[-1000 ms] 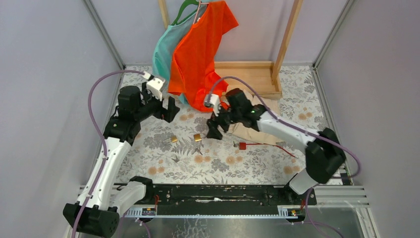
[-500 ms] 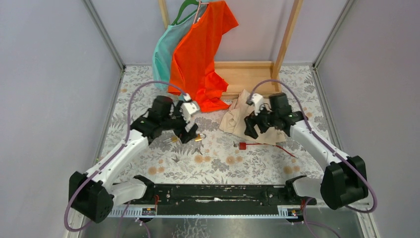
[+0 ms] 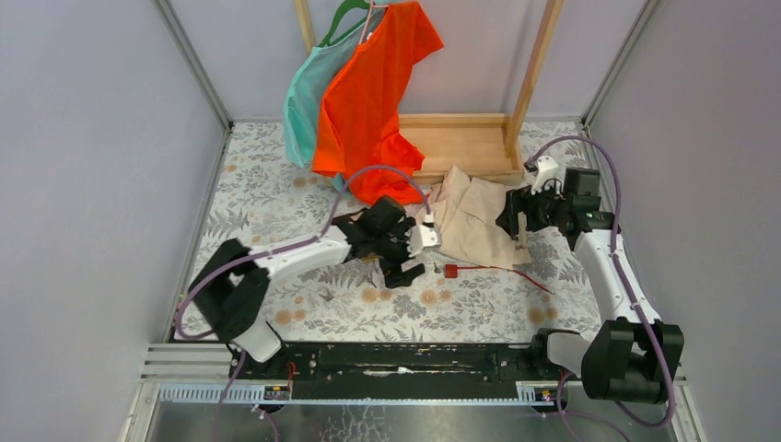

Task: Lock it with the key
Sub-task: Pick up the lock from the center of the board.

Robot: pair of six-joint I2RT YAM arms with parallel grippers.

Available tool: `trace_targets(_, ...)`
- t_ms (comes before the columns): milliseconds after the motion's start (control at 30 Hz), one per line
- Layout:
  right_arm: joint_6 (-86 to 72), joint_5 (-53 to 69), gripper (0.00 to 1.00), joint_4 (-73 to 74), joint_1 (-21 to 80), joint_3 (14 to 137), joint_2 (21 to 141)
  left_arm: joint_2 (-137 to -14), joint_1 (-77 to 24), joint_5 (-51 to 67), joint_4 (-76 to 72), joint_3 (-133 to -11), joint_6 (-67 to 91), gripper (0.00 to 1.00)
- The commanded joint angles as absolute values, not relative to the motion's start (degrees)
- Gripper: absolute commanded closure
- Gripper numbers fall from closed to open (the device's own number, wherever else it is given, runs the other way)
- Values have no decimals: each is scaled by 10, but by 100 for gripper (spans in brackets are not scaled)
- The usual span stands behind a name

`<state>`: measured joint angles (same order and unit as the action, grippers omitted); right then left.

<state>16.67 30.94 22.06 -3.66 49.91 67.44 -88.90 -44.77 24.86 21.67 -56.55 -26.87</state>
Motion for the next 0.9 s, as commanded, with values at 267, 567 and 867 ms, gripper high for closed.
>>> trace_targets(267, 162, 328, 4, 207, -109, 493, 619, -1095, -513, 228, 149, -710, -261, 9)
trace_targets(567, 161, 334, 4, 209, -111, 494, 634, -1154, -526, 238, 151, -753, -257, 14)
trace_targets(867, 166, 344, 4, 213, -111, 495, 639, -1183, -551, 222, 143, -772, -253, 22)
